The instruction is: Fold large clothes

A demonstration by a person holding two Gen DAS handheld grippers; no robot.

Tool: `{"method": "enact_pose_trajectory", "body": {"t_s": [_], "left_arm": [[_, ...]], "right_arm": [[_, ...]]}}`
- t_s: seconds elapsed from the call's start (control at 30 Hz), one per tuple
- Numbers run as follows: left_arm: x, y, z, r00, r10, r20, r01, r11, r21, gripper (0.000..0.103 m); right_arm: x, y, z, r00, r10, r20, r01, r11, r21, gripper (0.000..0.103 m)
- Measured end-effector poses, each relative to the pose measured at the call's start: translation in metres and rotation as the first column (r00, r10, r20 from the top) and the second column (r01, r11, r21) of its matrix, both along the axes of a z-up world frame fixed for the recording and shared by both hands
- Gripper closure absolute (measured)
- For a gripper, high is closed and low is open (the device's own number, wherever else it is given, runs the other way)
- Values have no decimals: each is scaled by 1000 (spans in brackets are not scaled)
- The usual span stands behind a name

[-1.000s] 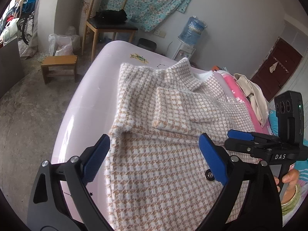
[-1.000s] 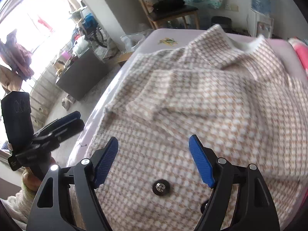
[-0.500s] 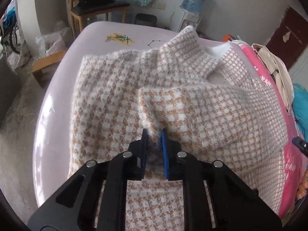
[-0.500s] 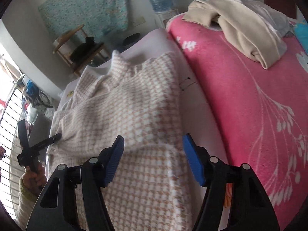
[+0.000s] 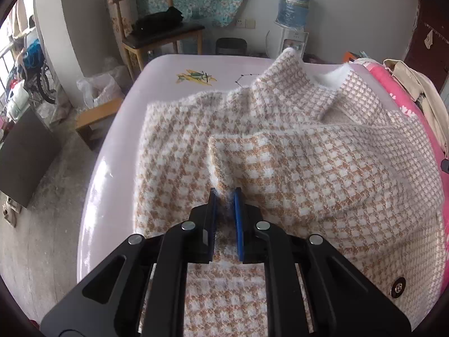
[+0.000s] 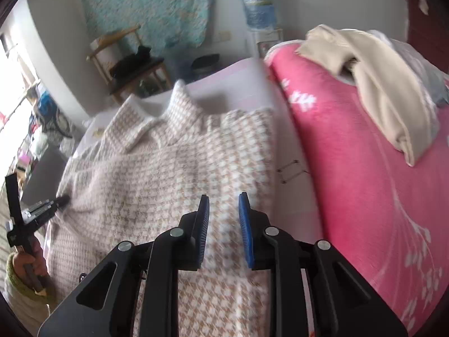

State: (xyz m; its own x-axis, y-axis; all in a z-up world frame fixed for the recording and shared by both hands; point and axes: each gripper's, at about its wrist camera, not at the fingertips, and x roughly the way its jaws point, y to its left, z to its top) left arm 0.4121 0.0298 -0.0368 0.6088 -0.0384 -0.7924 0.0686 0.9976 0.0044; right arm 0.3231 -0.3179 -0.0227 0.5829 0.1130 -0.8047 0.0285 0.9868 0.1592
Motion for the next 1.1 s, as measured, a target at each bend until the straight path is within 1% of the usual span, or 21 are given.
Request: {"method": "enact_pose_trajectory", "body": {"t_s": [0.07,0.1,0.13,0.17,0.27,0.3,0.4,0.43,0.5,0.53,0.57,0.6,0.67,0.77,0.8,0.83,0.87,0.93,1.0,1.03,1.1], "left_arm": [[2,1,1,1000,16,24,-16,999,32,92],[4,3,0,1000,19,21,-20,999,31,92],[6,4,0,1000,21,15,-22,999,26,92],[7,5,-1,1000,21,12,-21,999,26,92],[7,1,-3,1000,10,21,-11,998,61,92],[6,1,-3,1000,7,23,-9,998,64,92],[9,2,-6,1000,10,18,-11,998,60,91],[9,2,-7,1000,13,16,-14,998,57,91],[9,2,-7,1000,16,18,-17,998,56,91],[9,2,-8,1000,15,19,-17,998,57,90],[9,2,-8,1000,13,19,-15,998,56,90],[9,3,-8,1000,12,18,-13,998,55,89],[9,5,-8,1000,10,18,-11,999,48,89],[10,7,-9,1000,7,21,-8,999,41,87],[11,8,-11,1000,12,18,-13,999,33,86],[12,9,-11,1000,20,17,-21,999,24,86],[13,9,-12,999,29,16,-29,999,17,85],[12,12,-10,999,43,16,-43,999,2,82],[10,17,-6,998,56,19,-56,998,-10,80],[7,20,-2,998,61,28,-61,998,-16,80],[-2,26,10,996,60,72,-58,998,-38,80]], "right_arm": [[11,1,-21,998,11,-59,-13,999,-34,84],[15,0,-34,995,11,-96,-15,999,-47,87],[15,-1,-38,995,14,-94,-19,999,-48,87],[15,0,-37,995,18,-97,-23,998,-53,87],[18,1,-19,995,12,-98,-15,999,-33,87],[21,2,-12,997,17,-78,-18,1000,-22,87],[36,1,-2,1000,-4,-28,2,998,-67,87],[46,-1,-5,1000,-7,-18,6,998,-70,87],[65,-7,-20,999,-27,-20,24,991,-128,87],[72,-12,-30,999,-29,-39,24,993,-116,87],[77,-19,-38,999,-30,-44,27,996,-80,87],[78,-24,-37,999,-32,-36,30,998,-52,87],[77,-24,-28,998,-46,-41,44,998,-40,87],[73,-18,-8,999,-40,9,40,998,-46,83],[74,-18,-7,999,-48,25,50,996,-71,77],[76,-19,-9,998,-65,20,67,993,-95,73],[83,-22,-19,997,-80,-13,78,991,-111,71],[90,-21,-31,995,-76,-59,68,989,-135,71],[84,-11,-21,997,-73,-36,65,980,-189,70],[76,-5,-12,998,-66,-23,61,981,-182,69],[57,4,1,1000,-21,2,21,993,-118,67]]}}
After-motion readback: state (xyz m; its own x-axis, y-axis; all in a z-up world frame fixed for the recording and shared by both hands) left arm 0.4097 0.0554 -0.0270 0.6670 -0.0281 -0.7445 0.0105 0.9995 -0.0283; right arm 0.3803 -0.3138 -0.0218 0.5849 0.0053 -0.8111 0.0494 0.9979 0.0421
